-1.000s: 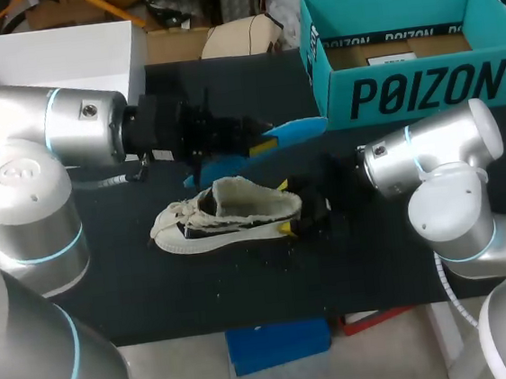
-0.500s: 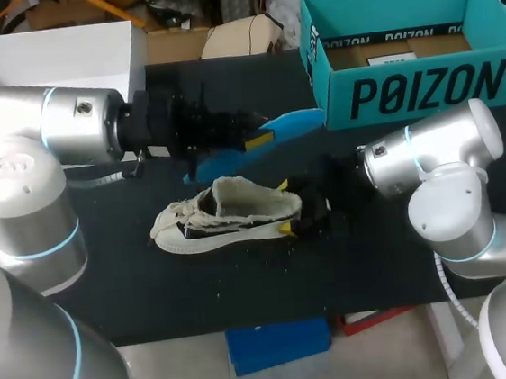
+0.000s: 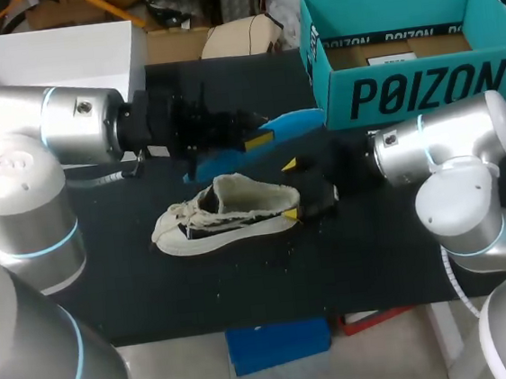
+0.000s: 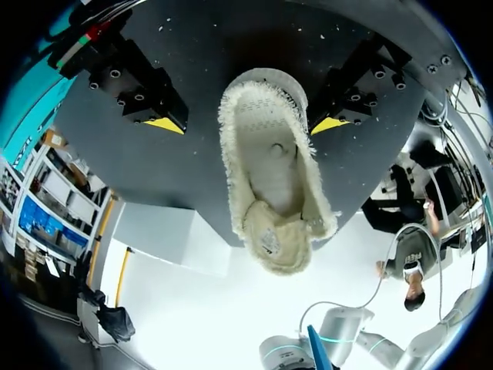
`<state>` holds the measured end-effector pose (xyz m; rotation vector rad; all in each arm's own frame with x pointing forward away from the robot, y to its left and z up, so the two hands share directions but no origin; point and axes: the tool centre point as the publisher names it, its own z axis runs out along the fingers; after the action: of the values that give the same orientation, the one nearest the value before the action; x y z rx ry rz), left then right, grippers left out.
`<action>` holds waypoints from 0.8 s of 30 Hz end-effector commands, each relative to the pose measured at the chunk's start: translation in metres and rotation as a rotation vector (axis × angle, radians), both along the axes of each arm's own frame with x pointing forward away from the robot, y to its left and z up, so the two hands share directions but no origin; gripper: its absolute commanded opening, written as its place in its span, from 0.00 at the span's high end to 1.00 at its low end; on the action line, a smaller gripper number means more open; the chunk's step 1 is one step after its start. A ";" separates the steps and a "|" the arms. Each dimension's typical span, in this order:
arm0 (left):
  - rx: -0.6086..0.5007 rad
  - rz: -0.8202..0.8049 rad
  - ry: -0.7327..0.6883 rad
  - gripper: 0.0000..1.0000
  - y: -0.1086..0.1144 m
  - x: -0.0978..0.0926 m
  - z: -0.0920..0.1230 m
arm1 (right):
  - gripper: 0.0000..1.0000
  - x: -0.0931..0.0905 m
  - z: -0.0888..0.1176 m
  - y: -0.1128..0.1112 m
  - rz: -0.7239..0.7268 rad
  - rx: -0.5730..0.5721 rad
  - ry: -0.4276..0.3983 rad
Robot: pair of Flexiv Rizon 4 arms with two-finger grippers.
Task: Take the shoe out of the shoebox, open the shoe tongue, remove and reinsert the insole, then place the shoe into the shoebox
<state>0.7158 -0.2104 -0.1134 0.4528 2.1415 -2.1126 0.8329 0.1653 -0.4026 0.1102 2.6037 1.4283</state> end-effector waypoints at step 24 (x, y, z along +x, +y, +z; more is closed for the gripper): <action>0.000 0.002 -0.001 1.00 -0.002 0.000 -0.001 | 0.00 0.007 0.109 0.013 -0.072 0.478 -0.216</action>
<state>0.7160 -0.2103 -0.1132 0.4535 2.1416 -2.1136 0.8404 0.1806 -0.2973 0.1233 2.0944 1.8207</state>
